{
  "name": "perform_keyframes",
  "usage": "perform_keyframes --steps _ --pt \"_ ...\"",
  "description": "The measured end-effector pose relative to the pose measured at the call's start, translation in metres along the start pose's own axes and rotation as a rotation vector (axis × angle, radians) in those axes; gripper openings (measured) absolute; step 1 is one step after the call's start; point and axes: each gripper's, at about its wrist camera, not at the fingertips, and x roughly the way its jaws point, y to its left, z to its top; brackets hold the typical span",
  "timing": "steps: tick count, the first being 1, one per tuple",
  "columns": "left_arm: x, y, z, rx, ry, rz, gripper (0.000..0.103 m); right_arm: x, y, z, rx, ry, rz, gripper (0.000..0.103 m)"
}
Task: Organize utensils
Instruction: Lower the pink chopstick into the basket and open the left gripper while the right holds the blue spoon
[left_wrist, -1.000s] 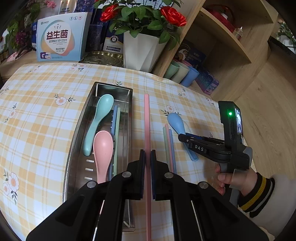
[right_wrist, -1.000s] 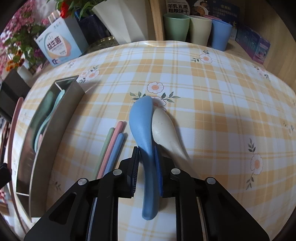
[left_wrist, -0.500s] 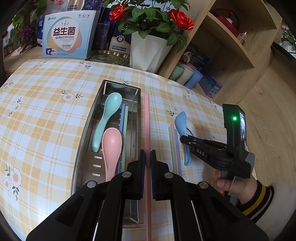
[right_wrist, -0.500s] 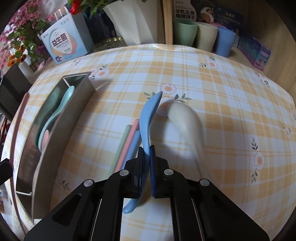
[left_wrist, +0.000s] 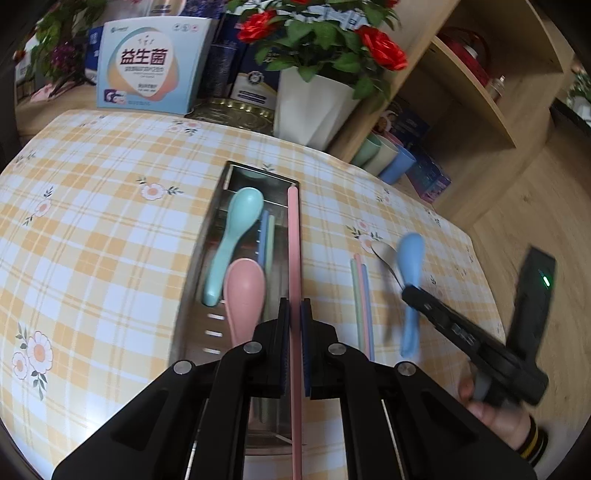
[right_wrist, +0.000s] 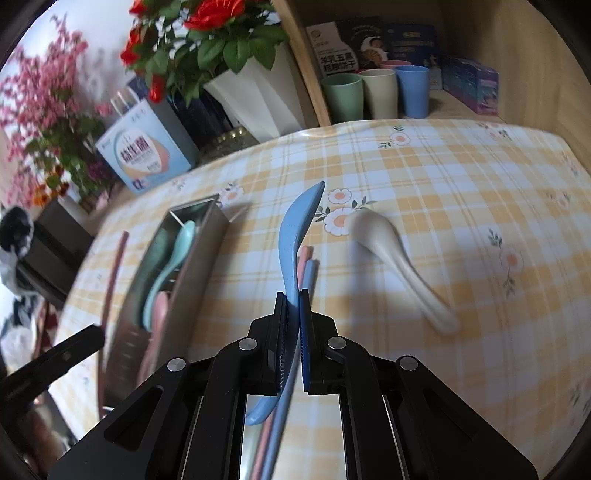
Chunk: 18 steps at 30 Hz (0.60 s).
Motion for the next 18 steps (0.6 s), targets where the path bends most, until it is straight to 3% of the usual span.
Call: perform_keyframes --steps 9,18 --pt "-0.001 0.019 0.021 -0.038 0.009 0.005 0.006 -0.018 -0.003 -0.007 0.032 -0.042 0.026 0.006" --pt "0.041 0.005 0.044 0.019 0.076 -0.006 0.006 -0.026 -0.005 -0.006 0.014 -0.064 0.04 0.006"
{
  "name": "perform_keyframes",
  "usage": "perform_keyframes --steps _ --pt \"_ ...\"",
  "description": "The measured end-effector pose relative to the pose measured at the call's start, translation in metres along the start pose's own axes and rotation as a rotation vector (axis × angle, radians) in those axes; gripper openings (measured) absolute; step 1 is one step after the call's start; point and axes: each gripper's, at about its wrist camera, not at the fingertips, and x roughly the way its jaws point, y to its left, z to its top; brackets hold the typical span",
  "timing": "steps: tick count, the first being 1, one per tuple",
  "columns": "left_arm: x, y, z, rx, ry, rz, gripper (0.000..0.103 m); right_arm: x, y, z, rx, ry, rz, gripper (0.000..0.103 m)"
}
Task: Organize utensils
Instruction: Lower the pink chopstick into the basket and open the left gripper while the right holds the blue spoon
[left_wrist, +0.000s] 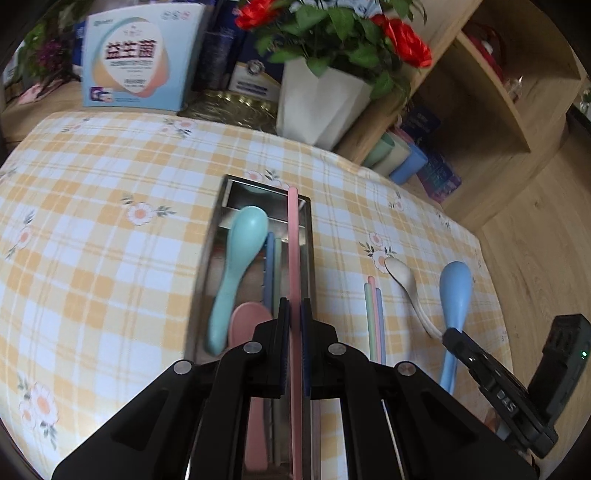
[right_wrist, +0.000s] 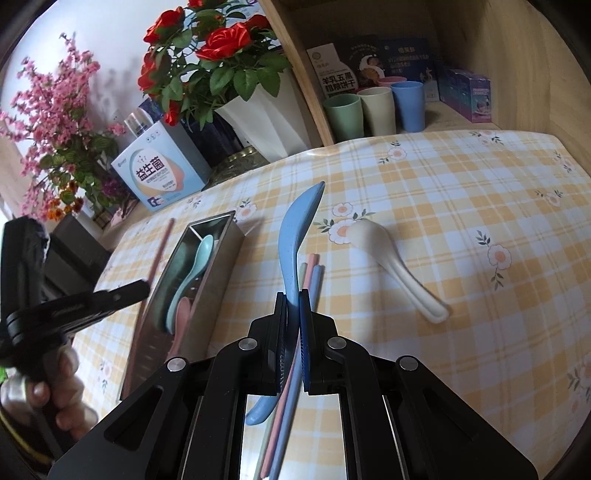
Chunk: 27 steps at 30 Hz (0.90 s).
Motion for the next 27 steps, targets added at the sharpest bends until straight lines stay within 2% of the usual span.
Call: perform_keyframes --steps 6,12,27 --pt "0.031 0.0 0.002 0.021 0.074 0.022 0.006 -0.002 -0.016 -0.002 0.036 0.007 -0.011 0.006" --pt "0.045 0.004 0.002 0.019 0.116 0.032 0.006 -0.001 -0.027 -0.004 0.065 0.013 -0.013 0.006" --pt "0.056 0.002 0.004 0.061 0.141 0.053 0.006 -0.004 -0.031 -0.004 0.088 0.018 -0.021 0.006"
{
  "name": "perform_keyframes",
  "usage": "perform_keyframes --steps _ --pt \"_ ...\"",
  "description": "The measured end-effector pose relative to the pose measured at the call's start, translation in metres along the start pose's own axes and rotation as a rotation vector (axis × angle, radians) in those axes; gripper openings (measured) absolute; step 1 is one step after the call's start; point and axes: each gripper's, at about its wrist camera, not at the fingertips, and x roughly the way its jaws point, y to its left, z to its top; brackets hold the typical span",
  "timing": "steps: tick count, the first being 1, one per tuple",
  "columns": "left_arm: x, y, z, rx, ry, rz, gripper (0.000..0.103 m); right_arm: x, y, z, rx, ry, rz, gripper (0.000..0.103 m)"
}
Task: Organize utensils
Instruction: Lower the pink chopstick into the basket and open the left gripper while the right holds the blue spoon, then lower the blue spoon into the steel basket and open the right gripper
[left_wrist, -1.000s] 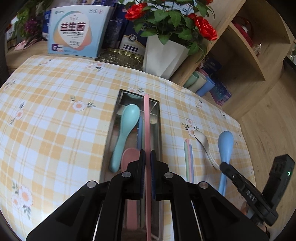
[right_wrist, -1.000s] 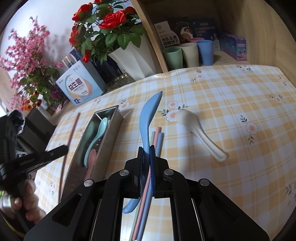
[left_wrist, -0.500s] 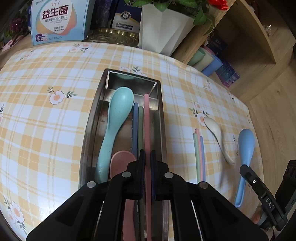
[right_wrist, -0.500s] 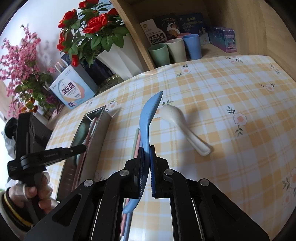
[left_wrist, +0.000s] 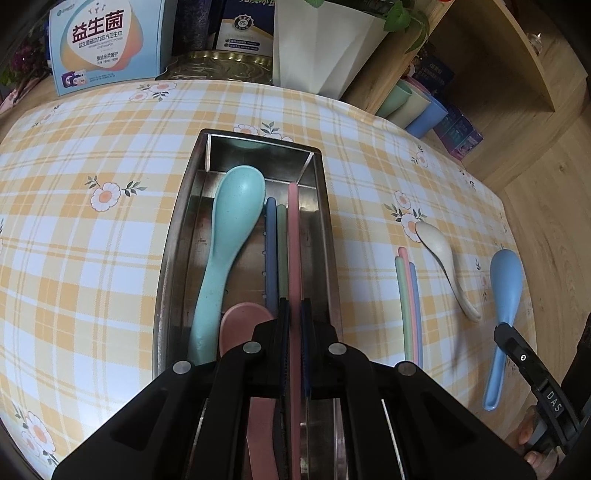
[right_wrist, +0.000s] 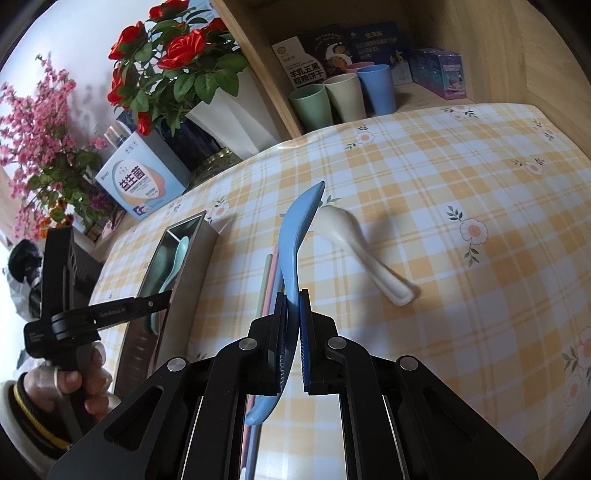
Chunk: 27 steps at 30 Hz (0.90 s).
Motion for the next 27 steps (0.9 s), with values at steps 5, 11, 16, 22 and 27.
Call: perform_keyframes --steps 5,11,16,22,27 --pt "-0.012 -0.003 0.0 0.013 -0.026 -0.017 0.007 -0.007 0.002 0.0 -0.002 -0.012 -0.009 0.006" --pt "-0.045 -0.002 -0.006 0.039 -0.083 -0.017 0.023 -0.011 0.012 -0.001 -0.019 -0.001 -0.011 0.006" --pt "-0.075 0.004 -0.019 0.099 -0.137 0.002 0.052 -0.01 0.028 -0.003 -0.047 0.014 0.004 0.006" --pt "-0.1 0.018 -0.032 0.158 -0.191 0.033 0.064 -0.004 0.052 -0.004 -0.095 0.054 0.017 0.006" --pt "-0.111 0.031 -0.042 0.172 -0.208 0.044 0.075 0.004 0.076 -0.007 -0.133 0.087 0.031 0.006"
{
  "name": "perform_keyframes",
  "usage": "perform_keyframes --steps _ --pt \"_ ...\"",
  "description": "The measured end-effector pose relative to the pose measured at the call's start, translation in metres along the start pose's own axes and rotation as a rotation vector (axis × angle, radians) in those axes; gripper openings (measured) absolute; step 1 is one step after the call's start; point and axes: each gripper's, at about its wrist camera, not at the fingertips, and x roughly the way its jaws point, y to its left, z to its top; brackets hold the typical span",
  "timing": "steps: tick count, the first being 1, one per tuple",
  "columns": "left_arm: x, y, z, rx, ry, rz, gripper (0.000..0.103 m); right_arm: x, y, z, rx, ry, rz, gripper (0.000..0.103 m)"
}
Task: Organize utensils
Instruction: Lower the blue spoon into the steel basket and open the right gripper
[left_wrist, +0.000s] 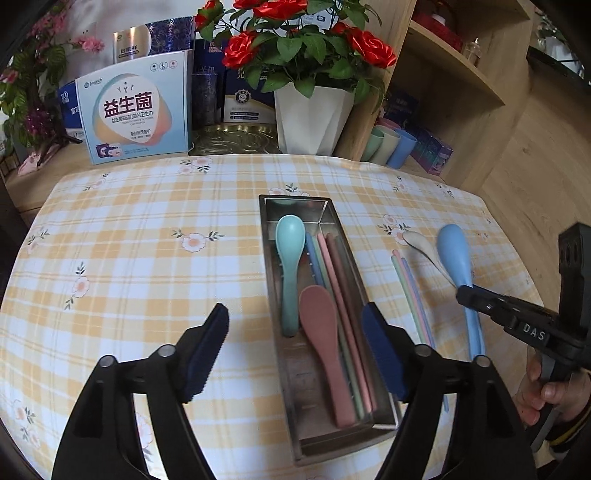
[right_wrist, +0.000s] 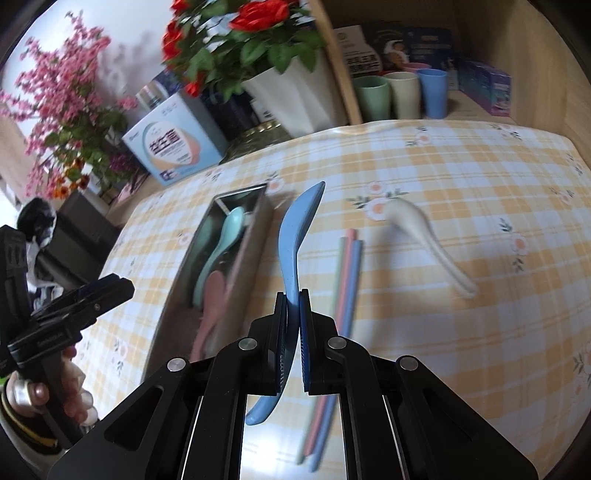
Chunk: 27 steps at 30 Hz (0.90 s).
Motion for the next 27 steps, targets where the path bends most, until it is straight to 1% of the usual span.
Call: perform_keyframes --steps 2,6,9,12,15,19,23,27 --pt "-0.004 0.003 -0.004 0.015 -0.003 0.005 0.079 0.006 0.013 0.002 -0.026 0.017 0.005 0.006" --pt "-0.01 0.009 -0.007 0.046 -0.014 0.021 0.092 0.02 0.033 0.01 -0.061 0.041 0.004 0.006" --pt "-0.013 0.019 -0.007 0.025 -0.03 0.027 0.097 0.037 0.051 0.017 -0.114 0.065 -0.024 0.006" --pt "-0.018 0.031 -0.005 -0.008 -0.057 0.038 0.097 0.053 0.067 0.026 -0.165 0.082 -0.051 0.006" --pt "-0.023 0.04 -0.004 -0.031 -0.084 0.055 0.097 0.069 0.077 0.037 -0.173 0.106 -0.069 0.006" --pt "-0.028 0.049 -0.004 -0.05 -0.106 0.055 0.097 0.089 0.082 0.046 -0.159 0.141 -0.101 0.006" --pt "-0.029 0.053 -0.007 -0.053 -0.115 0.056 0.097 0.107 0.083 0.054 -0.145 0.155 -0.133 0.006" --pt "-0.025 0.058 -0.011 -0.073 -0.108 0.068 0.097 0.121 0.085 0.06 -0.161 0.168 -0.176 0.006"
